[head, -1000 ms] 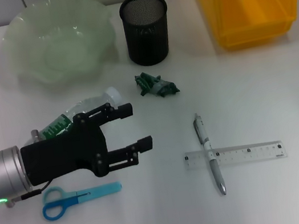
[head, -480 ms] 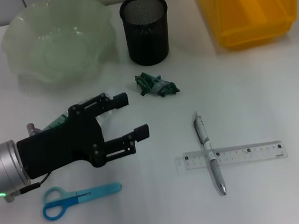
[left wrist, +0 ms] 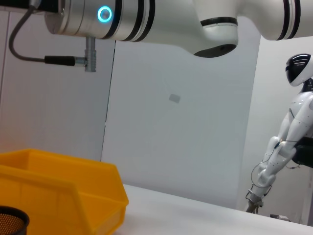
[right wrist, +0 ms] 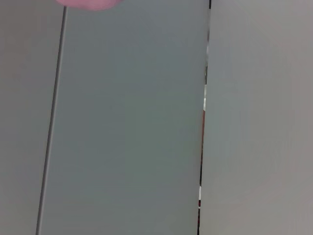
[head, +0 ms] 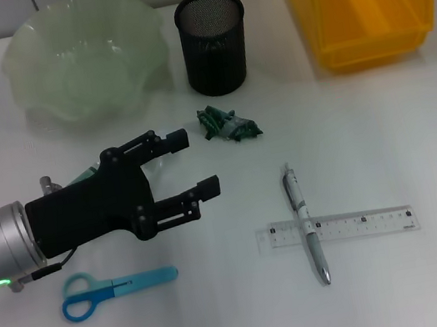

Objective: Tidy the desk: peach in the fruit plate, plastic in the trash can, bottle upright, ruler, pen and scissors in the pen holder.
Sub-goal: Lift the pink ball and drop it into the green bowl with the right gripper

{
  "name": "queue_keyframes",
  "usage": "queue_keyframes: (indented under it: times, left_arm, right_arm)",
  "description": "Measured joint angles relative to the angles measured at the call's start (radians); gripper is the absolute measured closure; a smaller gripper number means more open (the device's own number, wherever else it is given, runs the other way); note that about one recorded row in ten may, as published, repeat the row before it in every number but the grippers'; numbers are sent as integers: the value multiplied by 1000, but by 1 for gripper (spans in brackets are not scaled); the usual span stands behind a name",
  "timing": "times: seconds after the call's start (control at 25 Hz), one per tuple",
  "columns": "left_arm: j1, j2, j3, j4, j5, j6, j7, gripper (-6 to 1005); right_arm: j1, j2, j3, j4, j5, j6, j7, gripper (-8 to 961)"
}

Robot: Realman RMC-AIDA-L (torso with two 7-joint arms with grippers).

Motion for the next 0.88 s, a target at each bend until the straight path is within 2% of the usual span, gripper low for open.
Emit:
queue_keyframes:
  times: [0.04, 0.48, 0.64, 0.68, 0.76, 0.88]
  left_arm:
    - [0, 0, 1, -3, -4, 2, 7, 212]
    - [3, 0, 1, -9, -6, 6, 12, 219]
    - [3, 0, 2, -13, -6, 7, 12, 221]
    - [3, 1, 2, -13, -6, 7, 12, 222]
    - [3, 2, 5, -13, -6, 7, 12, 223]
    - [3, 3, 8, -13, -6, 7, 12, 225]
  right_arm:
    - [-1, 0, 0, 0, 0, -1, 0, 541]
    - [-8, -1, -1, 1, 1, -5, 0, 333]
    - [-30, -2, 6, -12, 1, -10, 9, 217]
    - [-44, -2, 8, -24, 1, -24, 21, 188]
    - [-94, -7, 8, -73, 1, -77, 62, 188]
    - [-217, -16, 3, -217, -9, -221, 169, 189]
